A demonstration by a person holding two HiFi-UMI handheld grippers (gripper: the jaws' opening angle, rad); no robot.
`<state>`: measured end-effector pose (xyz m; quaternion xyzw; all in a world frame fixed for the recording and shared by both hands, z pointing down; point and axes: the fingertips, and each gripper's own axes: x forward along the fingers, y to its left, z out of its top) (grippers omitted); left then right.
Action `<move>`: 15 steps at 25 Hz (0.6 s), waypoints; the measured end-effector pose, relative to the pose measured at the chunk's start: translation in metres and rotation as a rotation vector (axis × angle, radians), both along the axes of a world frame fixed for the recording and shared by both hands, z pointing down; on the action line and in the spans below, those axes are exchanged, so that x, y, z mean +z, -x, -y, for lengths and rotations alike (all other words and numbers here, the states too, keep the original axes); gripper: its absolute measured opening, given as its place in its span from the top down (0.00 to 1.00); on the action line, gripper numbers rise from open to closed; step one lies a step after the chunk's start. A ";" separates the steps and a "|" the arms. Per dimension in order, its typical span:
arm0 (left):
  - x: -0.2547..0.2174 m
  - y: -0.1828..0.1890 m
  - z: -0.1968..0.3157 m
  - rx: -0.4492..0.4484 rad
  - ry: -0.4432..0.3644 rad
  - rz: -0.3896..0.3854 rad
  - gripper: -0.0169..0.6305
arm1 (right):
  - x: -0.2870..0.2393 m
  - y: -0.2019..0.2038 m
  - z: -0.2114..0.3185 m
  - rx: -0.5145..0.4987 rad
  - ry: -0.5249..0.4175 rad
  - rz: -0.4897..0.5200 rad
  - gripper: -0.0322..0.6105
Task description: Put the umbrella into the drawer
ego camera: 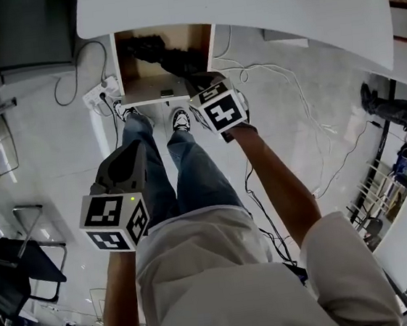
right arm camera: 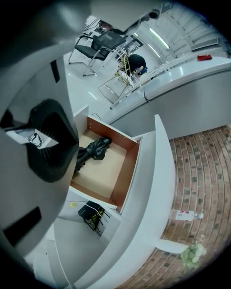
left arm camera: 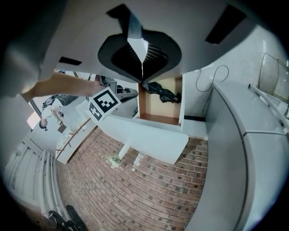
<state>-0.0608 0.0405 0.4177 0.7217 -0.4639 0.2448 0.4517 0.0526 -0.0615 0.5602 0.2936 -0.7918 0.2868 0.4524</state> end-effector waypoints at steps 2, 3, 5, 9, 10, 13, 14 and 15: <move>-0.006 -0.004 0.001 -0.008 -0.012 -0.002 0.95 | -0.011 -0.001 -0.002 0.005 -0.006 0.026 0.92; -0.009 -0.006 0.002 -0.012 -0.018 -0.003 0.95 | -0.016 -0.003 -0.002 0.010 -0.007 0.037 0.92; -0.014 -0.008 0.003 -0.022 -0.028 -0.005 0.94 | -0.025 -0.008 -0.003 0.017 -0.011 0.049 0.93; -0.020 -0.009 0.002 -0.049 -0.048 -0.008 0.94 | -0.043 -0.016 -0.002 0.037 -0.021 0.072 0.92; -0.021 -0.010 0.000 -0.052 -0.050 -0.007 0.94 | -0.047 -0.018 -0.003 0.044 -0.024 0.080 0.93; -0.027 -0.016 -0.006 -0.056 -0.058 -0.003 0.95 | -0.064 -0.024 -0.005 0.062 -0.034 0.108 0.93; -0.030 -0.017 -0.007 -0.057 -0.063 -0.003 0.95 | -0.070 -0.026 -0.006 0.063 -0.037 0.118 0.93; -0.033 -0.019 -0.007 -0.059 -0.069 -0.003 0.95 | -0.076 -0.027 -0.008 0.060 -0.041 0.127 0.92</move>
